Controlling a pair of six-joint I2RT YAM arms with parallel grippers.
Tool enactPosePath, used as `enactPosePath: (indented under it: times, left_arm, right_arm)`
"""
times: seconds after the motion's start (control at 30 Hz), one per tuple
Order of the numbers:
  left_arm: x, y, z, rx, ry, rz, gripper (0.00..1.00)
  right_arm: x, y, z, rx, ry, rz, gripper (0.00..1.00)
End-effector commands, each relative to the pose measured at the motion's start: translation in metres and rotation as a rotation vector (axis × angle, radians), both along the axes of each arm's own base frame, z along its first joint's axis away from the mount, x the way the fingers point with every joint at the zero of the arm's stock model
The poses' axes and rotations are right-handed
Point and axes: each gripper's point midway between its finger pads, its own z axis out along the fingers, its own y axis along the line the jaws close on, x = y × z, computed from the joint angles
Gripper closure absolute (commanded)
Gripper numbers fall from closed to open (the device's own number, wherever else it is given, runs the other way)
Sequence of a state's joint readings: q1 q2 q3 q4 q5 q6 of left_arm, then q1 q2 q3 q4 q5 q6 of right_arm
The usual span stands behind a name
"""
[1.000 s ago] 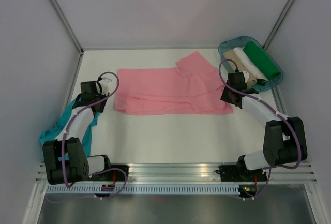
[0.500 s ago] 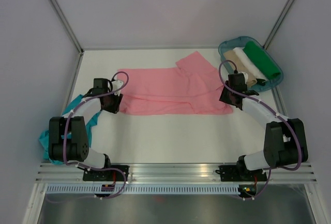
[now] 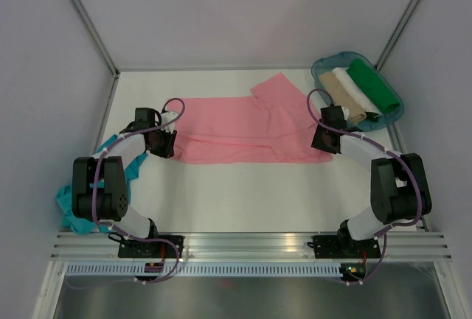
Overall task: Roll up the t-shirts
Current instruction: Fold the tshirt
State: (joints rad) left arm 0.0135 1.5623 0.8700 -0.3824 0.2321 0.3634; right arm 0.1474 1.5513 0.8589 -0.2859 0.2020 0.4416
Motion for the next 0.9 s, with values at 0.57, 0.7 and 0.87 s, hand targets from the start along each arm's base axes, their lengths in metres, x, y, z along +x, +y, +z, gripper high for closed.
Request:
enactPosePath:
  times: [0.57, 0.7, 0.87]
  left_arm:
    - [0.048, -0.014, 0.013, 0.041, -0.159, -0.047, 0.58]
    - [0.052, -0.016, 0.012, 0.046, -0.181, -0.072, 0.65]
    - [0.045, -0.008, 0.004, 0.085, -0.159, -0.067, 0.74]
  right_arm:
    - [0.005, 0.0, -0.014, 0.006, -0.013, -0.004, 0.78]
    - [0.005, 0.001, -0.013, 0.011, -0.018, 0.002, 0.78]
    - [0.005, 0.002, -0.013, 0.011, -0.018, 0.006, 0.78]
